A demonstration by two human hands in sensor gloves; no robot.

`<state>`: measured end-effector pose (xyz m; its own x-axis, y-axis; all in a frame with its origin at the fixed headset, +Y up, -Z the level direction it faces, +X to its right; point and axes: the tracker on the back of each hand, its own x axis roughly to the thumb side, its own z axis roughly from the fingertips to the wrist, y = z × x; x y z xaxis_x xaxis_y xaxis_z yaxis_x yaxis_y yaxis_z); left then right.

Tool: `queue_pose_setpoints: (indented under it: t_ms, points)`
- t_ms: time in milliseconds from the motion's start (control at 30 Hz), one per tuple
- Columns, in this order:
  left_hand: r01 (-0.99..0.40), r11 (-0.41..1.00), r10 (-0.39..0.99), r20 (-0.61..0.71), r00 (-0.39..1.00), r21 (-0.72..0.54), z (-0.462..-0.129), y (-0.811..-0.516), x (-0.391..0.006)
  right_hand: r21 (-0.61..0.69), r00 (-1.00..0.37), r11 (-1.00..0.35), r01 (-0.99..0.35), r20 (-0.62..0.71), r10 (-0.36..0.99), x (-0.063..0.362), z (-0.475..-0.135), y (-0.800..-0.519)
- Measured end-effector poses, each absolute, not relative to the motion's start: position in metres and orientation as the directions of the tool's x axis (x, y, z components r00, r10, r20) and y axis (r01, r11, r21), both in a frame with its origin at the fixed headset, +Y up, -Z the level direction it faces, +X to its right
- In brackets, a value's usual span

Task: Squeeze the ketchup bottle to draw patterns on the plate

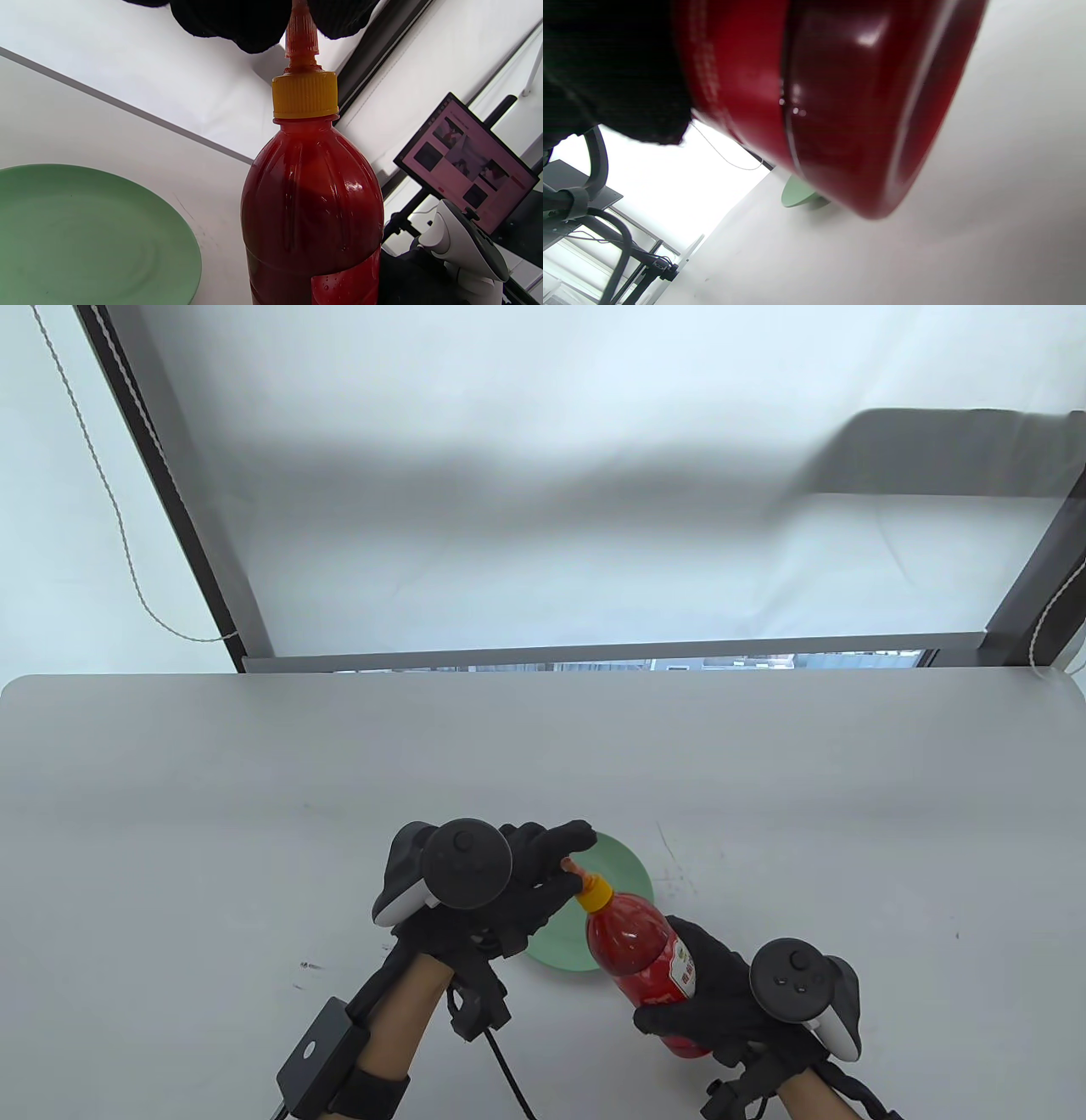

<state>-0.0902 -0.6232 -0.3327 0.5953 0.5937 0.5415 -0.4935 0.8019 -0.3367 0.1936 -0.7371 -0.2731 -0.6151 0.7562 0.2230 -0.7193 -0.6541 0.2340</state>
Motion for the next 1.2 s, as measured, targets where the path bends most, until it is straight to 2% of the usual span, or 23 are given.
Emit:
queue_pose_setpoints:
  t_ms: [200, 367, 467, 633, 800, 933, 1033, 1200]
  points:
    - [-0.480, 0.824, 0.562, 0.550, 0.618, -0.303, -0.332, -0.624, -0.088, 0.240, -0.628, -0.669, -0.704, 0.229, 0.744, 0.193, -0.273, -0.737]
    - [-0.536, 0.825, 0.534, 0.554, 0.639, -0.177, -0.329, -0.616, -0.094, 0.237, -0.621, -0.663, -0.710, 0.233, 0.748, 0.192, -0.273, -0.736]
    - [-0.616, 0.783, 0.563, 0.525, 0.638, -0.091, -0.326, -0.609, -0.104, 0.229, -0.613, -0.655, -0.720, 0.234, 0.755, 0.193, -0.272, -0.734]
    - [-0.626, 0.780, 0.559, 0.474, 0.680, -0.022, -0.314, -0.596, -0.136, 0.195, -0.616, -0.655, -0.730, 0.228, 0.755, 0.198, -0.271, -0.728]
    - [-0.532, 0.846, 0.474, 0.415, 0.777, 0.030, -0.296, -0.627, -0.173, 0.173, -0.661, -0.698, -0.695, 0.230, 0.715, 0.201, -0.273, -0.725]
    - [-0.397, 0.918, 0.370, 0.318, 0.873, 0.021, -0.286, -0.670, -0.197, 0.103, -0.774, -0.812, -0.574, 0.254, 0.580, 0.198, -0.273, -0.718]
    - [-0.329, 0.944, 0.320, 0.310, 0.896, -0.024, -0.282, -0.695, -0.203, 0.035, -0.849, -0.887, -0.459, 0.277, 0.450, 0.194, -0.274, -0.713]
    - [-0.279, 0.959, 0.248, 0.336, 0.909, 0.045, -0.284, -0.688, -0.210, -0.075, -0.948, -0.983, -0.169, 0.285, 0.142, 0.180, -0.279, -0.700]
